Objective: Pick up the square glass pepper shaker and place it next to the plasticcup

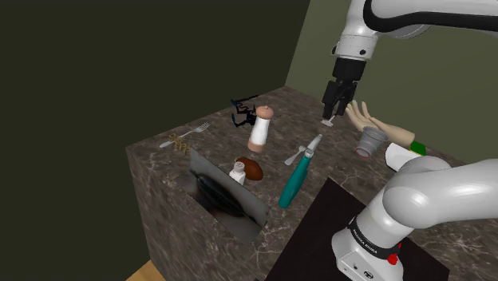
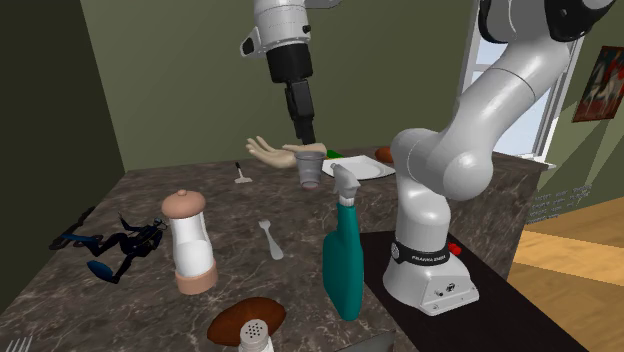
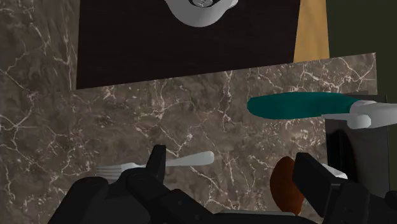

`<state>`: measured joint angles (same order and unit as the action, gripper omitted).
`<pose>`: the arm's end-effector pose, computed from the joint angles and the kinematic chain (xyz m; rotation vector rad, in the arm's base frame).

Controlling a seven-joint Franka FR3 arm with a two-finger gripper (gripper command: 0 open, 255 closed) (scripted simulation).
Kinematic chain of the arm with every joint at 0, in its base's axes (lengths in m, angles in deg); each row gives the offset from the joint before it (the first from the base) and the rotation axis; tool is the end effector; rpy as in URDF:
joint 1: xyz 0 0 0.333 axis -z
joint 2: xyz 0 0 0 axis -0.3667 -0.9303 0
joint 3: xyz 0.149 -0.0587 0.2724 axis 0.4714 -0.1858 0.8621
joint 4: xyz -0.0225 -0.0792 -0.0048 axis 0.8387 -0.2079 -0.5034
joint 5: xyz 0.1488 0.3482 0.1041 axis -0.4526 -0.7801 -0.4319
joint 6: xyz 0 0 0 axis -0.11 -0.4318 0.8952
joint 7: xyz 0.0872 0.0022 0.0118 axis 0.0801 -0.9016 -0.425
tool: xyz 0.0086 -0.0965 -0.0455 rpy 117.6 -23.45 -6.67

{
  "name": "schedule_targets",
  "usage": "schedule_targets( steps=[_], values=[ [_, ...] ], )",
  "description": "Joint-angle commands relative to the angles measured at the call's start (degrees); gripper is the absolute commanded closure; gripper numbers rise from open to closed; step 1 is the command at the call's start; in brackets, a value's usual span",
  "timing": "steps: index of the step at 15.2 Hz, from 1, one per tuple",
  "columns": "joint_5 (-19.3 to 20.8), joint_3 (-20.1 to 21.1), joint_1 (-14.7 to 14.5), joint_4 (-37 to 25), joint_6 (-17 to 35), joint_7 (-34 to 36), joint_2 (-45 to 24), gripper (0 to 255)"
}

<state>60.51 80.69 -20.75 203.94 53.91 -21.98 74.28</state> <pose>0.2978 -0.0160 0.5368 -3.0397 -0.0473 0.2759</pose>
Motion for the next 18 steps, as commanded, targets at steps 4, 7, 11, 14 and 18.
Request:
schedule_targets(
  steps=[4,7,11,14,18],
  values=[
    [-2.6,3.7,-1.6,2.1,4.0,3.6,-1.0,0],
    [-5.0,7.4,-3.3,3.5,8.2,7.1,-2.8,0],
    [-7.8,12.4,-5.3,4.2,14.2,11.7,-6.6,0],
    [-9.3,16.2,-6.6,4.0,18.7,15.1,-10.4,0],
    [-10.3,21.2,-7.8,2.5,24.7,20.0,-16.5,0]
  ],
)
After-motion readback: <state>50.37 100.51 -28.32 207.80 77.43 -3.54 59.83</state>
